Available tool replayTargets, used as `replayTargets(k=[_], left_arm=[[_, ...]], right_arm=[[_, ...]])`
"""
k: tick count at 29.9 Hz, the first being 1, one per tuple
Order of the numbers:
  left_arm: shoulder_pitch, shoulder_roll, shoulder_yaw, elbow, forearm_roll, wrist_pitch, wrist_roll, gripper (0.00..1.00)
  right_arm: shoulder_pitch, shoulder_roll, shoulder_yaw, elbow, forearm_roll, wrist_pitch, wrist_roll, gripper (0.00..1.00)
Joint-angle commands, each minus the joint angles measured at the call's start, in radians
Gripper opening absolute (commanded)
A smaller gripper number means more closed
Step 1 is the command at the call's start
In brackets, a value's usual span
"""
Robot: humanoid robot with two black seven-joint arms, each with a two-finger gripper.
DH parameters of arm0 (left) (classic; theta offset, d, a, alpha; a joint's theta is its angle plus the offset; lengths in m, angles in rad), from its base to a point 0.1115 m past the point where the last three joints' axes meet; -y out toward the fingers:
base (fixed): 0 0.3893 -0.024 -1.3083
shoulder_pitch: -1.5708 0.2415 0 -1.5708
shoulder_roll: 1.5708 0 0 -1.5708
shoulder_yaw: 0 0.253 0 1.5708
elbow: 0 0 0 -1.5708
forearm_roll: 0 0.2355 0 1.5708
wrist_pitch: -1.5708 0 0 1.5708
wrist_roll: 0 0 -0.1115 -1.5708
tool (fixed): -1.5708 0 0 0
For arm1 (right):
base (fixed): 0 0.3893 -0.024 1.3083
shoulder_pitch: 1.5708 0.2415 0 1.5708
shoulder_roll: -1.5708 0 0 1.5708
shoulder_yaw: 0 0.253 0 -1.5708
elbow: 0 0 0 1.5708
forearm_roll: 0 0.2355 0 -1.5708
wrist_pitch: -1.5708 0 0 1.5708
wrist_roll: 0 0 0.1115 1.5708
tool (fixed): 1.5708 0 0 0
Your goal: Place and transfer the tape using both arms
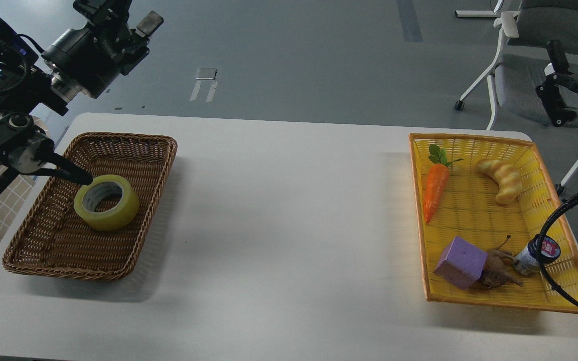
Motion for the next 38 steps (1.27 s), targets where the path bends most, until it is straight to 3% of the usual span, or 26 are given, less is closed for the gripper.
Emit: replayTargets(k=[1,5,9,13,17,19,21,26,29,38], left_arm=[[0.038,-0.134,-0.085,-0.018,-0.056,-0.002,0.0,0.98],[0.157,-0.336,-0.251,-0.021,-0.062,-0.035,0.0,0.98],[0.185,-0.424,-0.275,-0.023,-0.068,-0.098,0.0,0.98],[0.19,-0.512,-0.352,-0.011,-0.11,-0.106,0.105,0.98],[0.199,-0.527,-0.366,-0.015,-0.109,-0.112,0.107,0.98],[0.22,-0.529,-0.375,-0.02,-0.11,-0.118,0.105,0.98],[0.228,-0.53,-0.384,-0.02,-0.11,-0.118,0.104,0.98],[0.265,-0.536,-0.404,-0.029,-0.103,-0.12,0.078,0.98],[0.268,-0.535,-0.409,-0.034,-0.102,-0.12,0.078,0.98],[0.294,-0.535,-0.432,-0.037,-0.102,-0.12,0.078,0.98]], right_arm=[[0.033,0.022,-0.002,-0.005,-0.013,0.0,-0.008,1.0],[0.067,0.083,-0.004,-0.002,-0.06,0.0,-0.012,1.0],[0.09,0.122,-0.005,0.002,-0.09,0.0,-0.015,1.0],[0.115,0.158,-0.044,0.005,-0.104,0.0,-0.038,1.0],[0.161,0.192,-0.059,0.001,-0.108,-0.013,-0.072,1.0],[0.191,0.218,-0.077,-0.004,-0.129,-0.099,-0.084,1.0],[0.194,0.237,-0.084,-0.004,-0.139,-0.119,-0.084,1.0],[0.196,0.252,-0.097,0.007,-0.139,-0.107,-0.092,1.0],[0.202,0.252,-0.137,-0.002,-0.142,-0.124,-0.116,1.0],[0.193,0.252,-0.13,0.012,-0.148,-0.133,-0.116,1.0]])
